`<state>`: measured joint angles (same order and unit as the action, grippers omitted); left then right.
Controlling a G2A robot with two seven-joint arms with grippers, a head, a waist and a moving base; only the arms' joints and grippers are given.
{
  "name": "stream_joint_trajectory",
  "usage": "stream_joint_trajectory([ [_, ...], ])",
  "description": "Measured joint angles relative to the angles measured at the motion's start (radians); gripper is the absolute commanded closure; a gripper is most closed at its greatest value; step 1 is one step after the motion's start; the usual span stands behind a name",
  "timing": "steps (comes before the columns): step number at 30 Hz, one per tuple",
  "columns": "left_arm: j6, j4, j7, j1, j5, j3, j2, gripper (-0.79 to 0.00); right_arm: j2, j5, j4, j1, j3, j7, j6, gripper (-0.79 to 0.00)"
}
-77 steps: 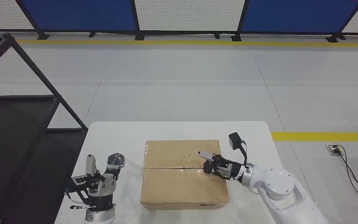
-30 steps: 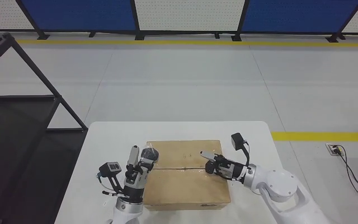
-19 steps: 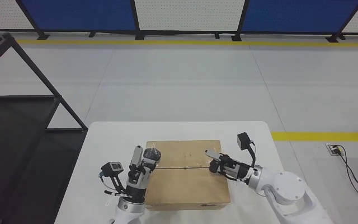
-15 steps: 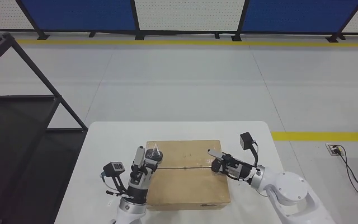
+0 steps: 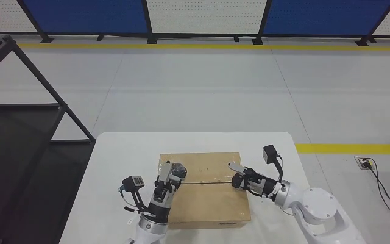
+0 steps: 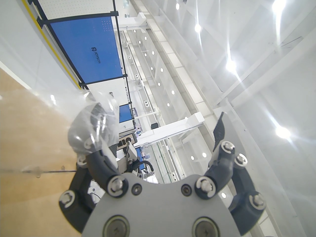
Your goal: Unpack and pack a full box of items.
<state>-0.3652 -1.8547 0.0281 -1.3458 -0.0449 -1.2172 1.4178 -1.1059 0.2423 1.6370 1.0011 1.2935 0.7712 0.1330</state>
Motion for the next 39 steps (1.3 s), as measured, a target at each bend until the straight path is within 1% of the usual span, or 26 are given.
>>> stream_joint_trajectory([
  [7,0.019,0.012,-0.015,0.011,0.022,0.027,0.004,-0.785,0.001,-0.002,0.000,0.003,0.001,-0.001,-0.002,-0.785],
  [18,0.026,0.031,-0.016,0.016,0.054,0.056,0.010,-0.785,0.003,0.001,0.001,0.007,0.003,0.002,-0.005,-0.785],
  [25,0.047,0.050,-0.018,0.038,0.062,0.068,0.015,-0.785,0.004,0.001,0.005,0.012,0.003,0.000,-0.006,-0.785],
  [39,0.056,0.078,-0.015,0.065,0.086,0.102,0.025,-0.785,0.007,0.003,0.009,0.024,0.005,-0.005,-0.009,-0.785],
])
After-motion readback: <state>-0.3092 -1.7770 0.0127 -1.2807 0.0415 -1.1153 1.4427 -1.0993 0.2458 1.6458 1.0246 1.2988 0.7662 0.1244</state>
